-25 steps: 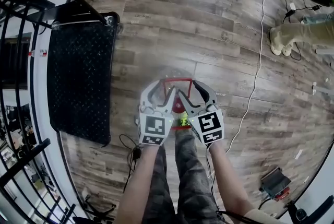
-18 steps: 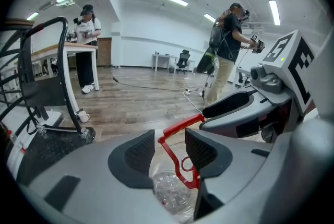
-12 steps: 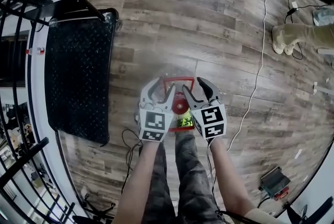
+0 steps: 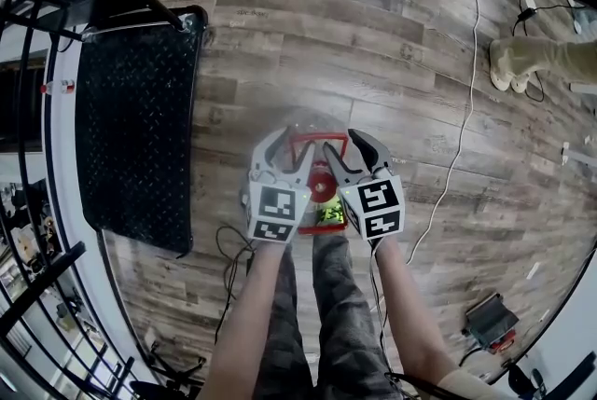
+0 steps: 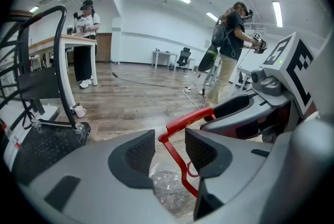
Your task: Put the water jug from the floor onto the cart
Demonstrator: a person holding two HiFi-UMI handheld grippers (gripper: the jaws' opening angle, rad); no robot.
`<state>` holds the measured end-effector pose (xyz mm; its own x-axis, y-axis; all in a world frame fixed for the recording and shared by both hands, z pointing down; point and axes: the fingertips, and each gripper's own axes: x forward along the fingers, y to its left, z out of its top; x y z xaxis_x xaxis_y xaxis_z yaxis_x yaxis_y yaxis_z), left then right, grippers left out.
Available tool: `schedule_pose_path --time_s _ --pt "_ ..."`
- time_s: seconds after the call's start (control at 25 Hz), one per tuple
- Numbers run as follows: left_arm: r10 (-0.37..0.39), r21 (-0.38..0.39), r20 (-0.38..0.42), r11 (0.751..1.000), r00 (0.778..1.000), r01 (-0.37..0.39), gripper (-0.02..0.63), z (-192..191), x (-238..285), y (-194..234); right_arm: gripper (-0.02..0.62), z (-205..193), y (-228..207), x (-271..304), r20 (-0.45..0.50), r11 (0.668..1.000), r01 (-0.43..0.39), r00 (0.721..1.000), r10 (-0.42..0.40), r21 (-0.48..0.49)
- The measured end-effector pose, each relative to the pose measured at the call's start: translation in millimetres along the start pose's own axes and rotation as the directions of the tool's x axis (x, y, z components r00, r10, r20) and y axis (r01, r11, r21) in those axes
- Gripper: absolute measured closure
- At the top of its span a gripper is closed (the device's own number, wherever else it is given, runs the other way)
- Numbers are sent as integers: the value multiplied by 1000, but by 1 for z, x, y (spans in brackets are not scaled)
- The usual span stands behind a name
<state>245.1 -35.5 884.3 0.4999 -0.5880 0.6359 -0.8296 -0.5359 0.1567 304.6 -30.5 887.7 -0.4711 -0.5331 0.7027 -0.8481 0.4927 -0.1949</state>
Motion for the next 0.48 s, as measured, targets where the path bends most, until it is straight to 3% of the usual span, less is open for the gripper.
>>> schedule_pose_path --time_s 0.28,0.48 --pt "-18 -16 -19 1000 1000 18 449 -6 11 -4 404 -1 -2 9 14 1000 7 1000 -7 19" --pt "-13 -32 -14 999 1000 12 450 -6 16 -2 494 0 -4 15 24 1000 29 999 -29 2"
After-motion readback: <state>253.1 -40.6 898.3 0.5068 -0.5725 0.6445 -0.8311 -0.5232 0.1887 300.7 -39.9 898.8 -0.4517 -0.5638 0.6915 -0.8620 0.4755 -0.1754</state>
